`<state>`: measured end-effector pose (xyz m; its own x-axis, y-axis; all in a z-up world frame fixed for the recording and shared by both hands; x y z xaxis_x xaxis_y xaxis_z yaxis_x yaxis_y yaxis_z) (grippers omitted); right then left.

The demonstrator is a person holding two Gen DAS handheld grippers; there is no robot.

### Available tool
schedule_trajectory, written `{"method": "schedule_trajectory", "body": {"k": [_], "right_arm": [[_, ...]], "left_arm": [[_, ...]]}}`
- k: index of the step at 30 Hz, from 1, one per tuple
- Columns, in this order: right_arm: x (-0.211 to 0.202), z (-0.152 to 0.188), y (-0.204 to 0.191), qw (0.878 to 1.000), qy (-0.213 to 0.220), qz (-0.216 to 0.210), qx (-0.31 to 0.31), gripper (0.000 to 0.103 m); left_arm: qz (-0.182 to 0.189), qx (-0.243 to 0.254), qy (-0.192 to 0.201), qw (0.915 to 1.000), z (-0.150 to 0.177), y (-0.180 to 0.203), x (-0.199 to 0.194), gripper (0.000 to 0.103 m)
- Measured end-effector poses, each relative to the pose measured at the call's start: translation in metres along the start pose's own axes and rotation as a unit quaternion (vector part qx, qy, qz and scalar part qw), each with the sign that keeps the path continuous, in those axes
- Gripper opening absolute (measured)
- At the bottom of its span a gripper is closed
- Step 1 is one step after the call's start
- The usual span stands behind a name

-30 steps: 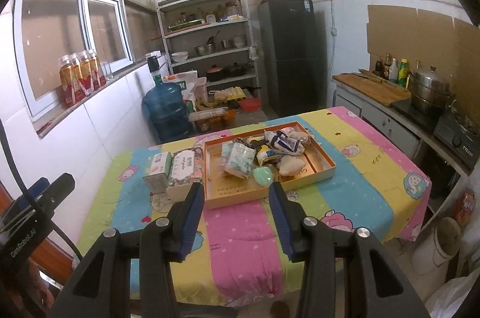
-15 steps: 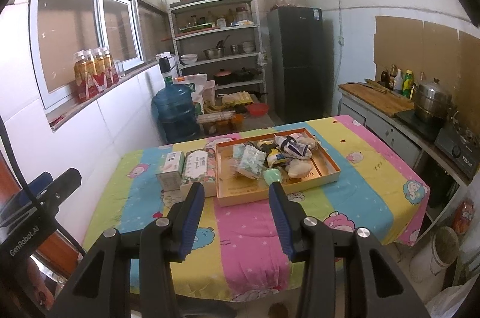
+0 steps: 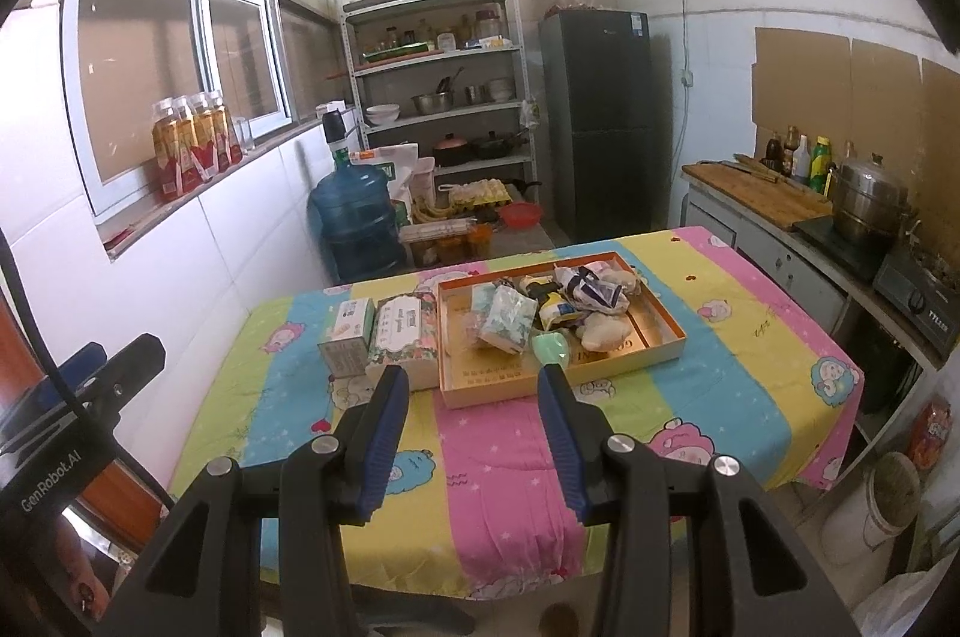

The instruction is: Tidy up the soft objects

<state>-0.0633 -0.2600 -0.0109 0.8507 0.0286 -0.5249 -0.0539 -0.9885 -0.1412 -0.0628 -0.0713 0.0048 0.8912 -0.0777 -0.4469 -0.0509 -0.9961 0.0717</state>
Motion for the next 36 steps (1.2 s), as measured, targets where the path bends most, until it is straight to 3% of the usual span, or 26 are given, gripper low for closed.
{"method": "schedule_trajectory", "body": {"k": [36], "right_arm": [[0.004,0.005,0.0,1.0,-0.007,-0.005,0.002,0.045]], "left_arm": [[0.005,-0.002,-0.004,1.0,0.0034,0.0008,0.0022,0.074]]}}
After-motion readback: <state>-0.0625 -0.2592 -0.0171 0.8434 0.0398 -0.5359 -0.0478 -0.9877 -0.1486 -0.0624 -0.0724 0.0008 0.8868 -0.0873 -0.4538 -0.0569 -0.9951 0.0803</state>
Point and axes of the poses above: each gripper's, at about its wrist camera, not at the fingertips, and x roughly the way its jaws point, y to its right, z to its underside, the point moved 4 cm from there along x, roughly the way its jaws point, and after that the axes turned 1 degree about -z, right-handed, at the moved point
